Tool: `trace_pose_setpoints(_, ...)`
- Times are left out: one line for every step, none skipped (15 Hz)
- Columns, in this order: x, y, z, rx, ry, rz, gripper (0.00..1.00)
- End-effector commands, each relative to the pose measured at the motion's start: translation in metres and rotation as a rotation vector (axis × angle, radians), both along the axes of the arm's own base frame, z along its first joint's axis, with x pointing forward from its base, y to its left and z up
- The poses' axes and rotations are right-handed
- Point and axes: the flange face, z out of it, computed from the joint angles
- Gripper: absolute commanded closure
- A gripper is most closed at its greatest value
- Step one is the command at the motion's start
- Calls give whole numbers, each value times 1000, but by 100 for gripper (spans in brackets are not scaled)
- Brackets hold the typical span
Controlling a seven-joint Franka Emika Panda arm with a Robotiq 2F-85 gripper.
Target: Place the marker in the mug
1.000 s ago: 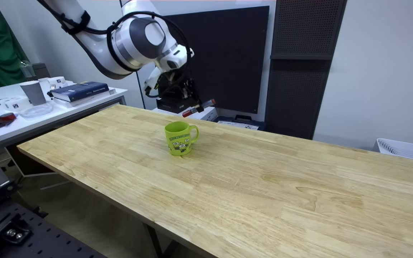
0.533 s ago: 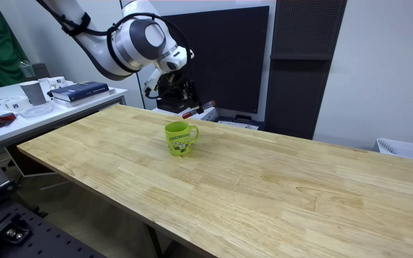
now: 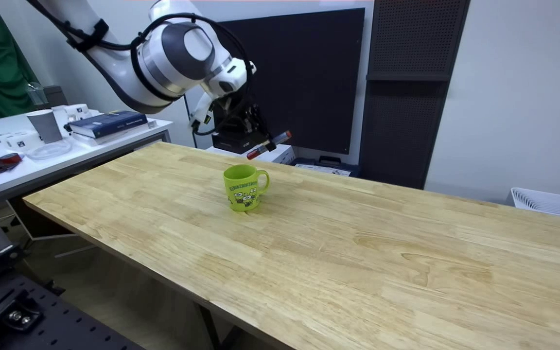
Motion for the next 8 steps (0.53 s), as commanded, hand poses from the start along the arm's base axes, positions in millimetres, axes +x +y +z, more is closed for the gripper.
trace_pose_setpoints(-27,4,3,-40,-27,-4,95)
trace_pose_setpoints(-34,7,3,-44,-23,-3,95)
trace_pose_setpoints(-41,10,3,-47,-18,0,95)
trace_pose_setpoints(-47,14,2,-53,-19,1,95)
trace_pose_setpoints(-51,17,1,-55,-21,2,95)
trace_pose_setpoints(-53,20,0,-61,-29,3,95)
trace_pose_setpoints(-54,23,-1,-64,-43,7,95)
trace_pose_setpoints(-53,26,-2,-63,-54,9,95)
